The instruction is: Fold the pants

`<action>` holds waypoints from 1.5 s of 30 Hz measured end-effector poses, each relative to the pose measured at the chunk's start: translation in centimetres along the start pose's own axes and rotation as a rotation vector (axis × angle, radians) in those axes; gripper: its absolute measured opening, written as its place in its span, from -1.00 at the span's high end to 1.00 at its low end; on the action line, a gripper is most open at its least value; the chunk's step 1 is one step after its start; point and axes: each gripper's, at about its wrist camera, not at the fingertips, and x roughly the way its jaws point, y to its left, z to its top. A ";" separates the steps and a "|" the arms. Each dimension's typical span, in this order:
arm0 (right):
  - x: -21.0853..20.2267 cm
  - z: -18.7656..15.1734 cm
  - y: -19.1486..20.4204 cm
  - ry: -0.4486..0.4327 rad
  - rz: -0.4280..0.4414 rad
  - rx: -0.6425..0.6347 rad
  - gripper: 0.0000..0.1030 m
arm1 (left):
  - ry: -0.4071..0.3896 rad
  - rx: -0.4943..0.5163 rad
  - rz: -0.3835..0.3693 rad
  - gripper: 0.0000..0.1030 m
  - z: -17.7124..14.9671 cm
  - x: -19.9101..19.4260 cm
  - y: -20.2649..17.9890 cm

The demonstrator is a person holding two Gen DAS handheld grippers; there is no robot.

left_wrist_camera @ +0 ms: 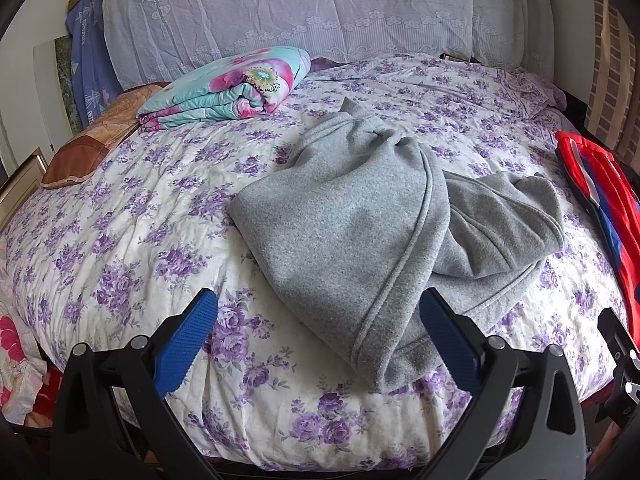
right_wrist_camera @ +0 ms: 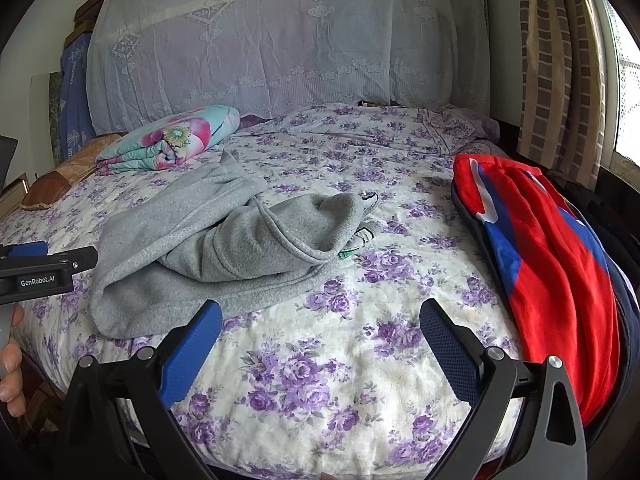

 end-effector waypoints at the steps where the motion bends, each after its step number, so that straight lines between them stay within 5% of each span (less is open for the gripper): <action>1: 0.0 0.0 0.0 0.000 0.000 0.000 -0.93 | 0.000 0.001 0.000 -0.91 0.0 0.0 0.0; 31: -0.1 -0.1 0.1 -0.006 0.019 -0.004 -0.93 | -0.005 0.018 0.015 -0.91 0.1 0.1 0.0; 38: 0.2 0.2 -1.2 0.000 0.017 0.023 -0.93 | -0.064 0.207 0.015 -0.91 5.4 1.2 -4.9; 43: 0.5 0.0 -2.2 0.008 0.005 0.043 -0.93 | 0.023 0.411 0.117 -0.91 10.2 8.0 -11.4; 45: 0.7 -0.1 -3.0 0.008 -0.005 0.058 -0.93 | 0.115 0.439 0.132 -0.91 11.5 11.8 -12.5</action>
